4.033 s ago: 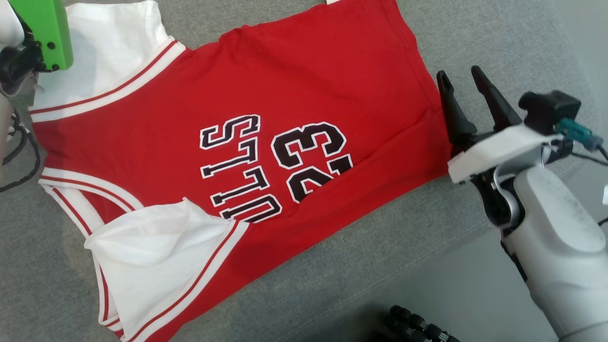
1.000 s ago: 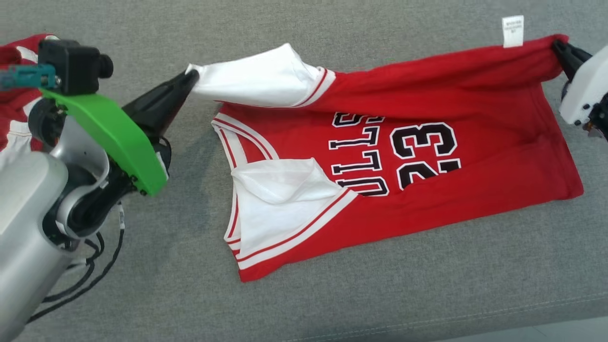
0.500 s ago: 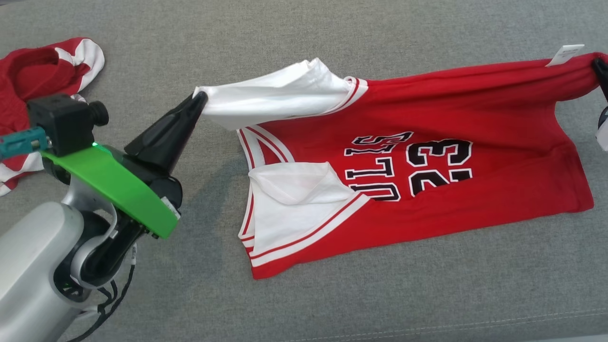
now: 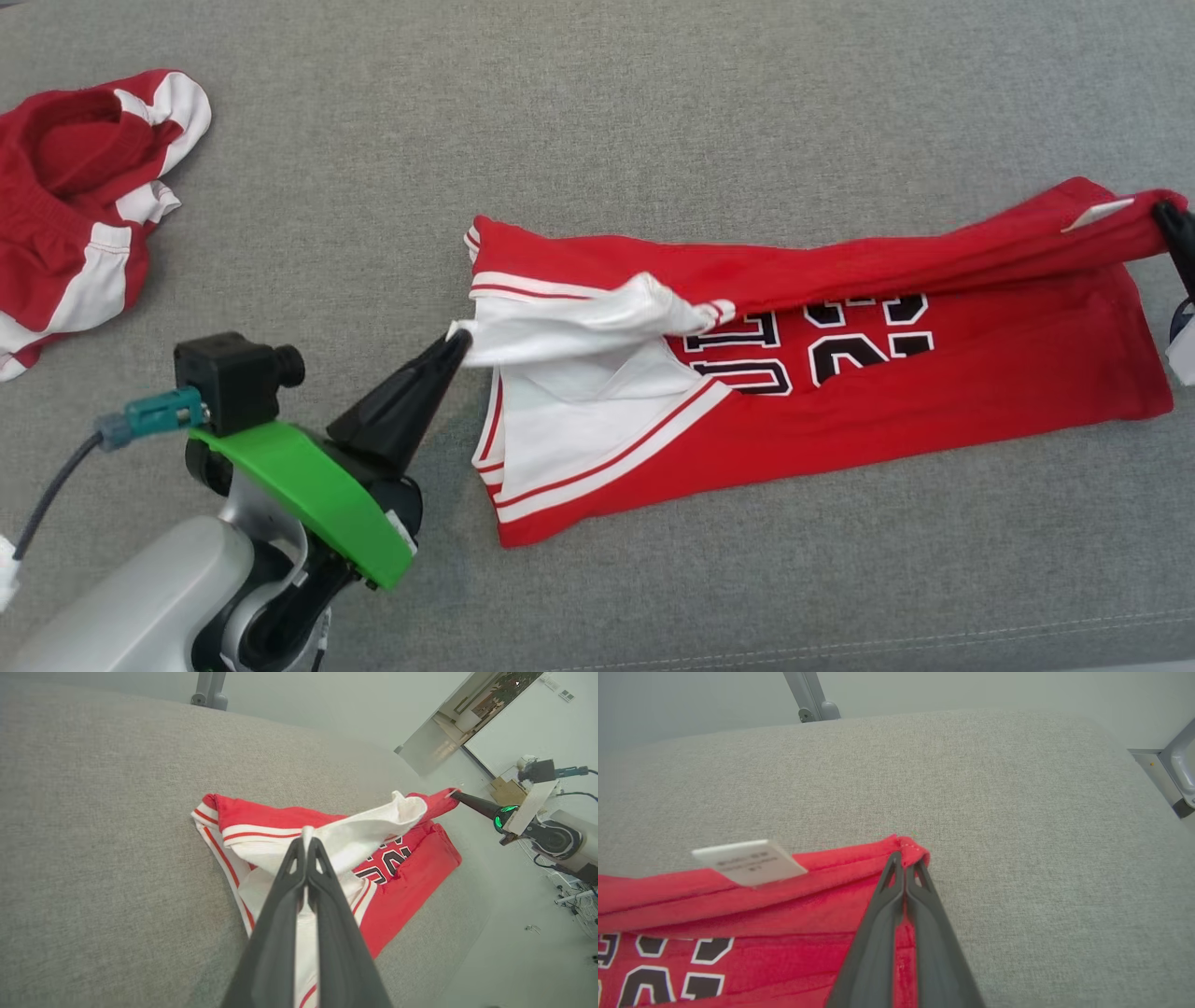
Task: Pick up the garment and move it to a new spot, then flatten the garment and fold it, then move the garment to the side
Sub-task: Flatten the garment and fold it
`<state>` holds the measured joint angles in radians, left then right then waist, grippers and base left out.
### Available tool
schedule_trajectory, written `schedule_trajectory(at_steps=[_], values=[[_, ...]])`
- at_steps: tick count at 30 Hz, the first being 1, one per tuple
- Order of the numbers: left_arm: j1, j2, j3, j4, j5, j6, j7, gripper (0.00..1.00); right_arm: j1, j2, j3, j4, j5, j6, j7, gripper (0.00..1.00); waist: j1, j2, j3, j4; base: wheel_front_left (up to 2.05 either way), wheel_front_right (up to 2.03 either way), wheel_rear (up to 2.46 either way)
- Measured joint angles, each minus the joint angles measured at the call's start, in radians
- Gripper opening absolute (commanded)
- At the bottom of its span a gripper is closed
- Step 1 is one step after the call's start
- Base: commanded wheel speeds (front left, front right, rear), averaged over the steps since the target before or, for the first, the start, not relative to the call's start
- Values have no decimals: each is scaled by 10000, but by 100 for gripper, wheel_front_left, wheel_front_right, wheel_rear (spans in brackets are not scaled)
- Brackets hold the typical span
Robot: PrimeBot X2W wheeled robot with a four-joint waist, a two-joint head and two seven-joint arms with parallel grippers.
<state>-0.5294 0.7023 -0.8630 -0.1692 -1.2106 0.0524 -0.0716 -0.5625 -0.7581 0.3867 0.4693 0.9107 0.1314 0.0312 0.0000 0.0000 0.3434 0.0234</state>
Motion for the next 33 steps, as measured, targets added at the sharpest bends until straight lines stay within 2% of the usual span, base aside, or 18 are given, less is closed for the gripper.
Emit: schedule_trajectory(at_steps=[9,21,22,23,24,25,26,27,33], values=[[756,-491,-479,623,-75,-56,-311,0,970,-84,217,-65,226,0,-374,0,0,0,-63,-39,0,0,0],[1146,-1076,-679,1781,-211,-130,-650,2,1374,221,474,443,337,0,-725,0,0,0,-74,-57,0,0,0],[1164,-1162,-694,1896,-238,-115,-669,14,1374,268,506,518,339,0,-725,5,0,0,-91,-60,0,0,0],[1190,-1231,-729,2019,-268,-75,-660,25,1374,299,545,583,339,0,-725,28,0,0,-110,-60,0,0,0],[1216,-1281,-773,2123,-267,-73,-658,36,1375,324,575,656,339,0,-725,90,0,0,-133,-59,0,0,0],[1246,-1352,-790,2215,-268,-67,-660,46,1375,353,579,748,341,0,-740,100,0,0,-165,-56,0,0,0],[1267,-1425,-823,2295,-272,-42,-660,95,1375,387,571,838,360,0,-786,100,0,0,-204,-52,0,0,0],[1292,-1499,-834,2370,-276,-10,-681,100,1378,418,546,941,380,0,-865,100,0,0,-249,-47,0,0,0],[1572,-1810,-763,2740,-52,483,-1321,100,1673,627,274,1074,790,0,-1333,100,0,0,-668,-27,0,0,0]])
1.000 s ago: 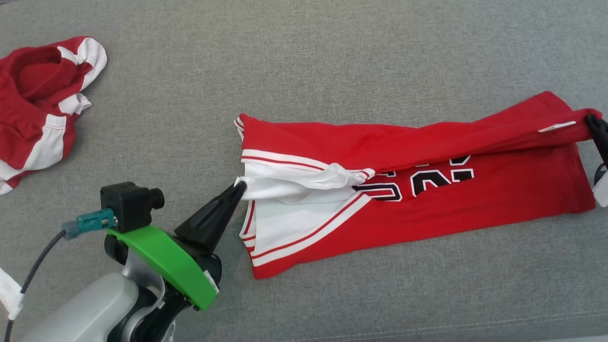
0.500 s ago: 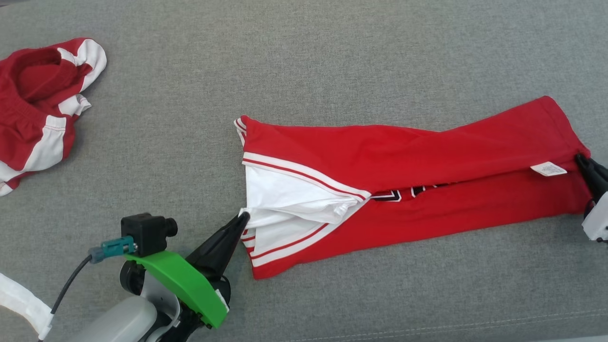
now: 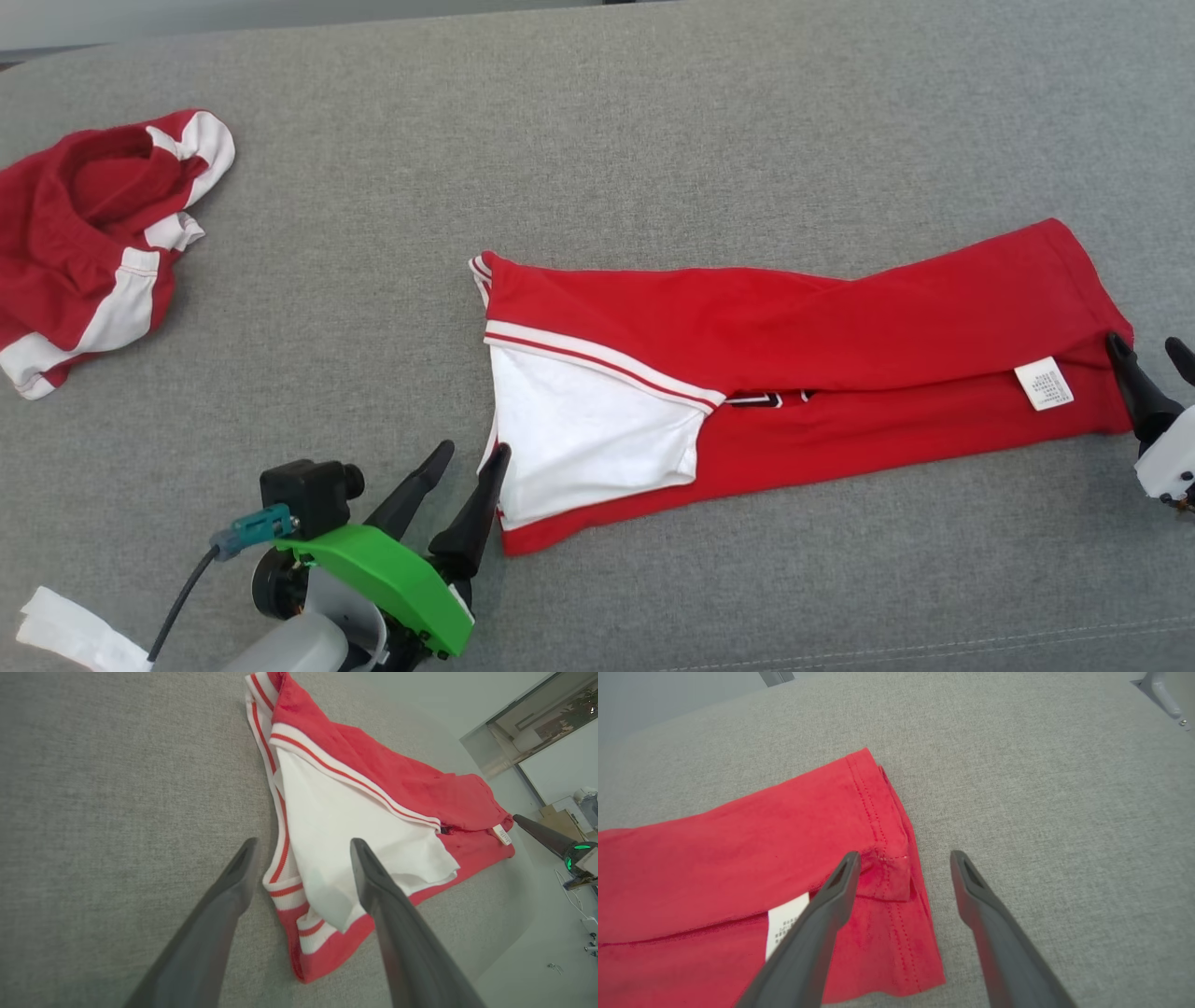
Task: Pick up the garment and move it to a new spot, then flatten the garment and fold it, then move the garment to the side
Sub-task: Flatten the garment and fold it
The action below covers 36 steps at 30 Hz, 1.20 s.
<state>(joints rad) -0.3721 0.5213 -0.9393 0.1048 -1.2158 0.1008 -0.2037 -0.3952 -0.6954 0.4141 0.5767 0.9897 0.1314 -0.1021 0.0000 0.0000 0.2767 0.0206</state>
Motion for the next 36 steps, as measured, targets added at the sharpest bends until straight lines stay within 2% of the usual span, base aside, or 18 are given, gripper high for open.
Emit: schedule_trajectory(at_steps=[8,11,14,19,24,35,36], values=[[689,-617,792,-17,1212,901,-548,100,642,360,-272,-12,593,0,-671,100,0,0,-688,28,0,0,0],[1160,-986,1555,-259,2151,1233,-575,100,837,537,-393,196,853,0,-759,100,0,0,-935,90,0,0,0],[1774,-1409,2217,-483,3158,1367,-587,100,946,669,-533,476,1193,-2,-756,100,0,0,-1103,248,0,0,0],[2557,-2023,2872,-639,4341,1200,-587,100,973,755,-723,972,1555,-2,-665,100,0,0,-1249,667,0,0,0],[2867,-2382,3110,-529,5193,897,-587,100,699,767,-984,1743,1898,-4,-309,100,0,0,-1294,1145,0,0,0],[3015,-2924,3580,-63,5766,316,-587,100,-108,961,-849,3743,1758,-8,656,100,0,0,-1152,2001,0,0,0],[3016,-2953,3630,-50,5797,301,-587,100,-188,1003,-830,3800,1749,-10,660,53,0,0,-1133,2031,0,0,0]])
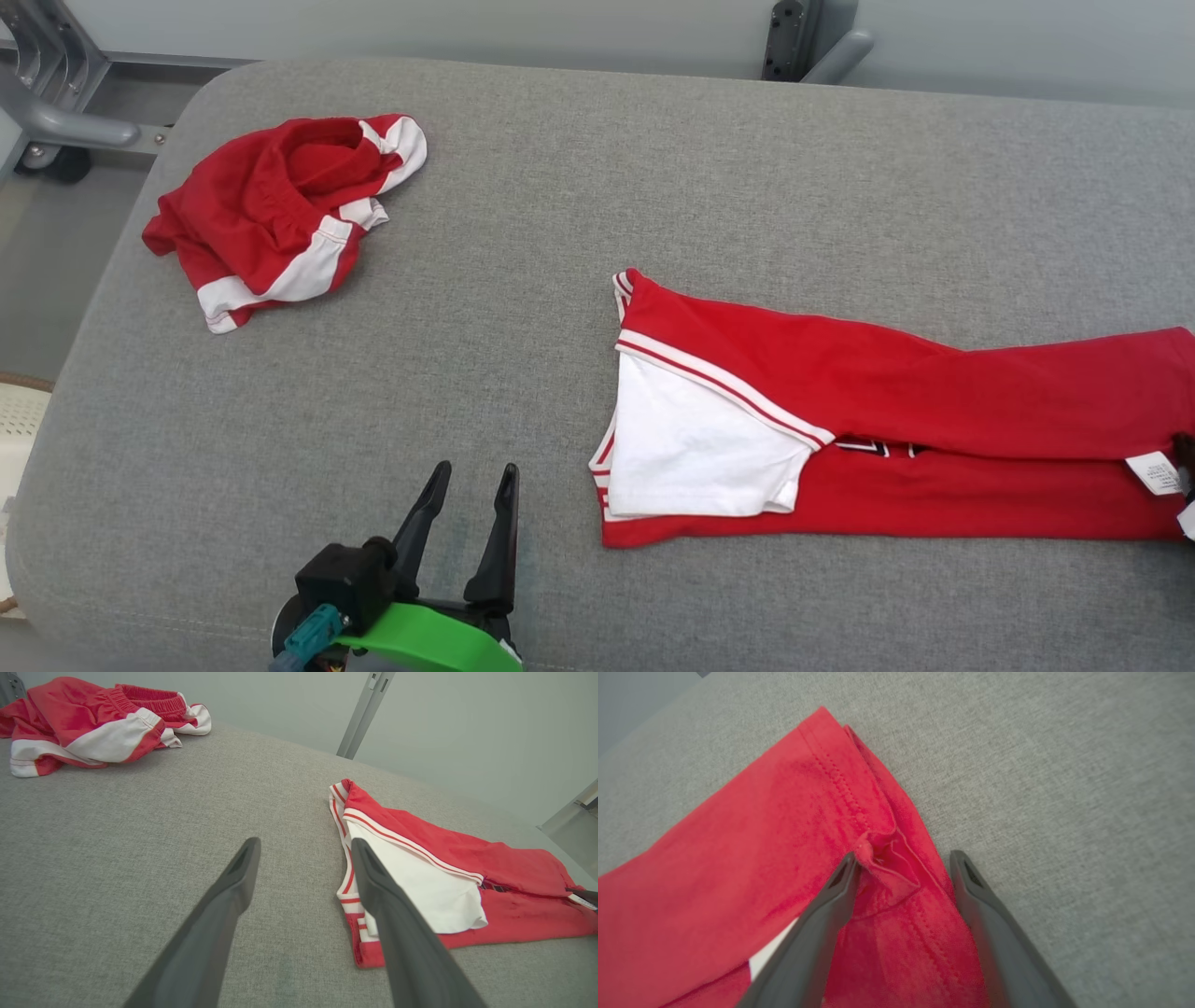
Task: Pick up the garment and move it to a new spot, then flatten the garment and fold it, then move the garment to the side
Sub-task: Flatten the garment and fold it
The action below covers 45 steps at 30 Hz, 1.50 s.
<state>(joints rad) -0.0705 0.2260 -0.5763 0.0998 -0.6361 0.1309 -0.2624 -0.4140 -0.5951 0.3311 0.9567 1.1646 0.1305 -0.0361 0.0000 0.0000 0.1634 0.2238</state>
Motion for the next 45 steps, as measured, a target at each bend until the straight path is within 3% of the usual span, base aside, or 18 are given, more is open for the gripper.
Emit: schedule_trajectory(at_steps=[1,2,9,18,25,31,38,45], values=[[0,-29,42,15,29,-36,0,100,-45,27,23,27,-35,0,6,33,0,0,16,19,0,0,0],[2,-61,86,35,38,-75,0,100,-79,50,33,33,-54,-2,2,1,0,0,27,26,0,0,0],[34,-176,343,113,188,-219,-2,100,-216,12,56,-134,-90,12,-357,0,0,0,-9,-259,0,0,0],[22,-107,391,128,295,-328,0,100,-518,-777,125,-238,-518,12,-631,0,0,0,68,-876,0,0,0],[-48,-52,353,130,301,-337,69,100,-881,-1034,362,-648,-867,12,-623,0,0,0,146,-1284,0,0,0],[-97,-73,244,276,293,-337,161,100,-925,-1060,807,-2155,-1197,8,-476,0,0,0,41,-1485,0,0,0],[-17,-155,138,514,194,-349,205,100,-572,-1093,888,-4312,-1197,4,537,0,0,0,-323,-1476,0,0,0],[22,-286,4,696,111,-428,201,100,111,-127,581,-6234,-1674,2,1417,0,0,0,-582,-1192,0,0,0]])
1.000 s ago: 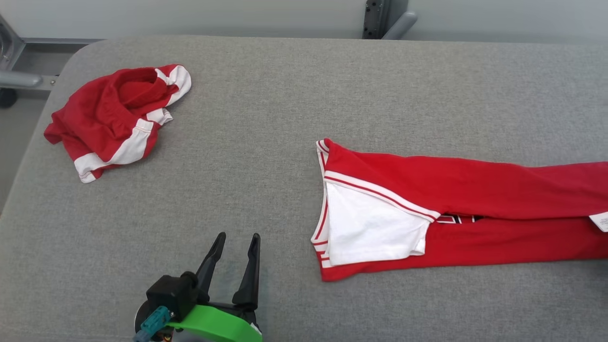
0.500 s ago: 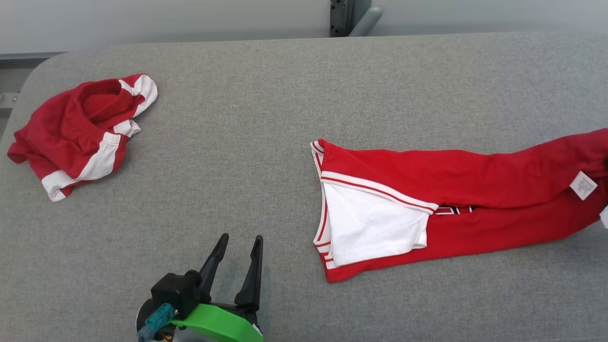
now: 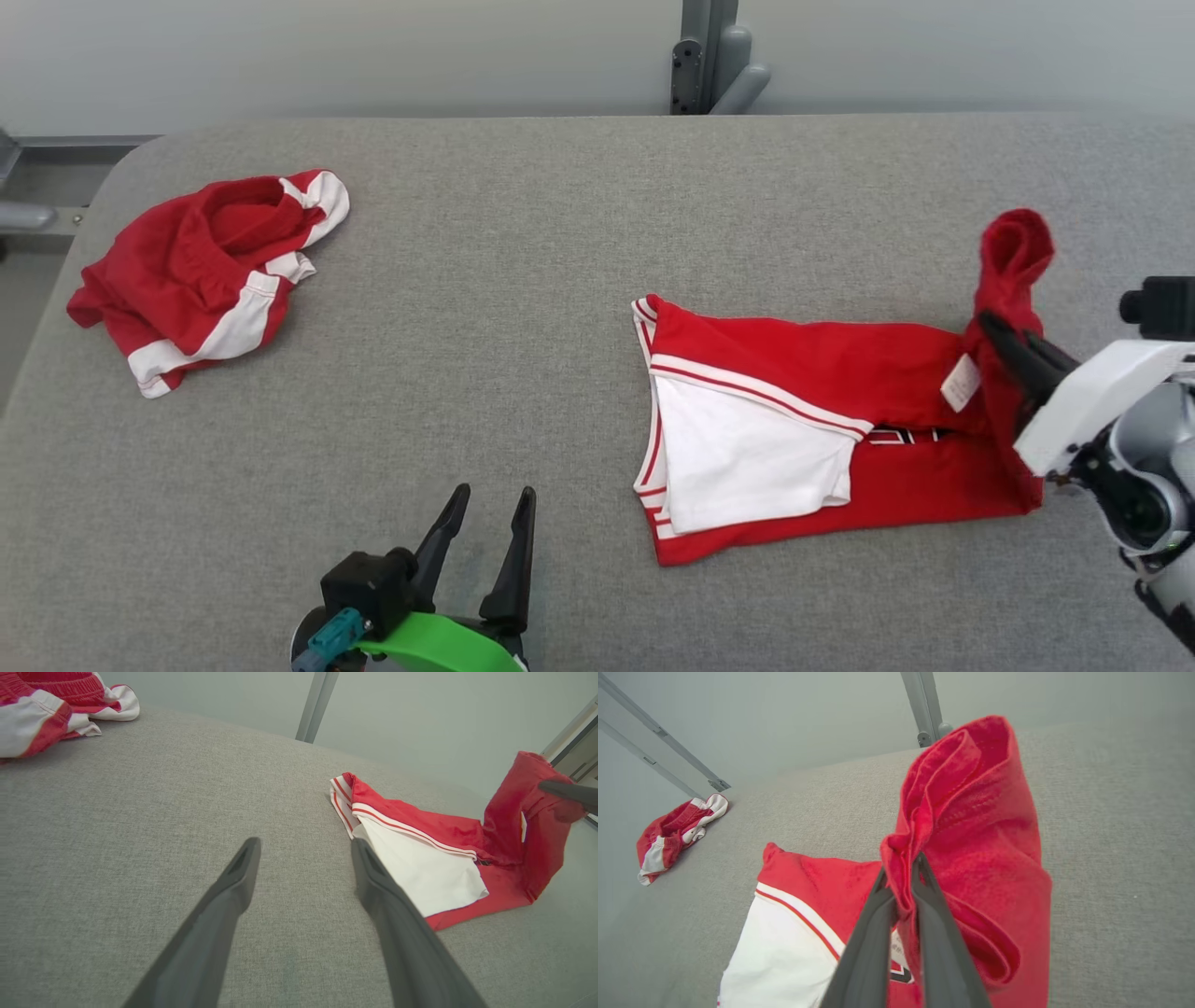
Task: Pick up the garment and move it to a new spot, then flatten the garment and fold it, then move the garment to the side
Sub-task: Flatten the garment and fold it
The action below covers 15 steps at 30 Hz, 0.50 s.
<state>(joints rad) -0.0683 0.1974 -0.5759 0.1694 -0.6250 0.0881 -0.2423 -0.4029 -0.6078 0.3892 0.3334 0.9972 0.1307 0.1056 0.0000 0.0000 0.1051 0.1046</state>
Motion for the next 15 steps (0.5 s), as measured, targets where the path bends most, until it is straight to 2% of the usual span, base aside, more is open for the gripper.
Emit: schedule_trajectory(at_steps=[7,12,15], values=[[-6,-151,-98,157,-50,-98,-25,100,310,1879,-86,-974,-965,0,882,0,0,0,-90,432,0,0,0],[-39,-249,-113,282,-54,-178,-56,100,332,2987,-115,-965,-1676,0,1202,0,0,0,-56,799,0,0,0],[-67,-299,-123,337,-56,-205,-67,100,357,3427,-109,-871,-2027,0,1361,0,1,0,-3,1024,0,0,0]])
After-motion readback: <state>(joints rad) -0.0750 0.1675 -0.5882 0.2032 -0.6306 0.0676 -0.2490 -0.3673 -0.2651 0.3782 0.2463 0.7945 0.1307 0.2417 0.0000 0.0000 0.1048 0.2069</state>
